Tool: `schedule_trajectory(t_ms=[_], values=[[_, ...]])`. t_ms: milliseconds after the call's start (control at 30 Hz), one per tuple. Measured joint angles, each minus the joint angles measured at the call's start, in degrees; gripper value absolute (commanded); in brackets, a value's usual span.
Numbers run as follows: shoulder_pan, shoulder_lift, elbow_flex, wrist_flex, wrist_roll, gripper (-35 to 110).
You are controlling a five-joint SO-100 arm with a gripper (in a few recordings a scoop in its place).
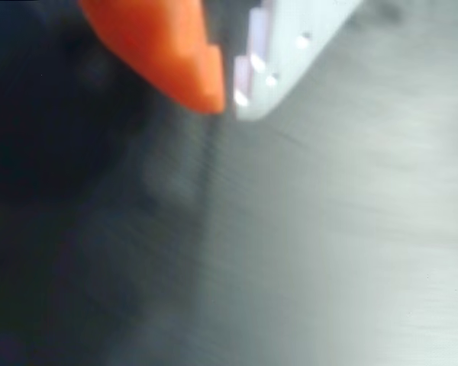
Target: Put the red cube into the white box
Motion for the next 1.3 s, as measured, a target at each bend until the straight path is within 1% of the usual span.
schedule_trajectory(t_ms=[67, 200, 267, 367, 533, 667, 733, 933, 1200, 1300], values=[[-6.86, 0.00, 2.29, -3.25, 1.05, 0], [-16.35, 0.62, 9.76, -11.95, 4.31, 0], [-18.54, 1.58, 14.06, -16.70, 5.89, 0], [-20.74, 3.96, 18.72, -18.98, 7.29, 0], [-20.39, 18.46, 28.74, -17.05, 8.96, 0], [-18.81, 36.12, 37.79, -10.28, 9.49, 0], [-18.02, 42.28, 40.08, -7.47, 9.49, 0], [-15.38, 44.38, 45.09, -5.89, 12.57, 0], [-14.15, 44.91, 45.35, -1.49, 15.56, 0], [-14.41, 44.91, 45.35, -0.97, 15.21, 0]])
